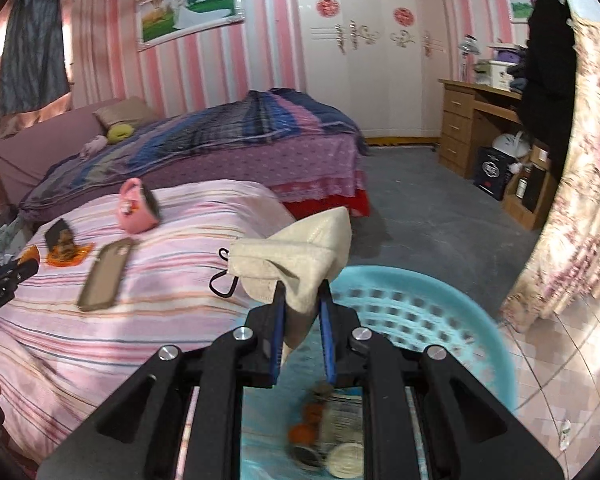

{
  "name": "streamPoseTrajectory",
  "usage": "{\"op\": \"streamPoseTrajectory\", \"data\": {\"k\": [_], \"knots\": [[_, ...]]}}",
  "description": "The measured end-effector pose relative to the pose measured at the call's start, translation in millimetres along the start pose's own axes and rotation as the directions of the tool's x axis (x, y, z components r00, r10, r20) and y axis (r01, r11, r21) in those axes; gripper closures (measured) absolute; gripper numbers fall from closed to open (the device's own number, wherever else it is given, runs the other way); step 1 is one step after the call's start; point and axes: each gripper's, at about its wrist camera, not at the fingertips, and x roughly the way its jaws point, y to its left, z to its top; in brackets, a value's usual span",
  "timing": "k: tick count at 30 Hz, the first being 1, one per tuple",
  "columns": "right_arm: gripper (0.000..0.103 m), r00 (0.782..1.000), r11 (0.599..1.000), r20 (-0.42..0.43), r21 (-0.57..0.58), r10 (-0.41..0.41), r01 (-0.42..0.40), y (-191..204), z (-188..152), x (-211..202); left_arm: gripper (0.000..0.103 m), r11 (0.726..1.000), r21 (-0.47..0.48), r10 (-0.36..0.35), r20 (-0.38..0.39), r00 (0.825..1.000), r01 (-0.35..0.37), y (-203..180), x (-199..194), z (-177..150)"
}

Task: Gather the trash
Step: 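Carry the orange peel and beige mask over the blue basket and open both grippers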

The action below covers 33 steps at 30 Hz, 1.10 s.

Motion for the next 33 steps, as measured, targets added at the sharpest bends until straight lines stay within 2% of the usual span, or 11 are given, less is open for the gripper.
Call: {"op": "streamPoseTrajectory", "data": {"k": [4, 8, 15, 21, 22, 24, 25, 26, 33], "knots": [[0.087, 1.000, 0.999, -0.014, 0.034, -0.028, 0.029, -33.0, -4.4, 1.4, 0.073, 0.996, 0.003, -0.093, -0.007, 0.996, 0.093, -53.2, 4.6, -0.2], [0.087, 0.998, 0.997, -0.033, 0.055, -0.060, 0.062, -66.8, -12.2, 3.2, 0.073, 0.989, 0.046, -0.143, -0.009, 0.990, 0.144, -102.5, 9.3, -3.3], [0.087, 0.994, 0.992, -0.037, 0.069, -0.107, 0.109, -83.8, -18.6, 2.4, 0.073, 0.967, 0.090, -0.235, -0.031, 0.972, 0.237, -172.1, 18.9, -9.7], [0.087, 0.992, 0.991, -0.045, 0.058, -0.120, 0.123, -90.0, -21.7, 1.7, 0.073, 0.949, 0.100, -0.293, -0.059, 0.954, 0.298, -203.1, 25.4, -10.2], [0.087, 0.991, 0.990, -0.044, 0.057, -0.123, 0.125, -90.6, -21.7, 1.4, 0.069, 0.946, 0.105, -0.301, -0.059, 0.952, 0.305, -205.7, 24.9, -9.8], [0.087, 0.991, 0.990, -0.043, 0.057, -0.126, 0.128, -91.1, -22.1, 1.6, 0.044, 0.945, 0.116, -0.301, -0.052, 0.952, 0.305, -206.6, 23.4, -8.8], [0.087, 0.991, 0.990, -0.043, 0.057, -0.127, 0.129, -90.0, -21.6, 2.3, 0.026, 0.949, 0.118, -0.291, -0.042, 0.956, 0.294, -205.8, 22.2, -7.9], [0.087, 0.991, 0.990, -0.043, 0.055, -0.131, 0.133, -89.8, -21.7, 2.4, 0.020, 0.953, 0.119, -0.276, -0.023, 0.961, 0.277, -202.7, 20.2, -6.8], [0.087, 0.988, 0.988, -0.050, 0.035, -0.146, 0.148, -80.7, -21.2, 5.3, 0.014, 0.971, 0.103, -0.218, -0.005, 0.976, 0.217, -172.5, 24.0, 1.9]]}}
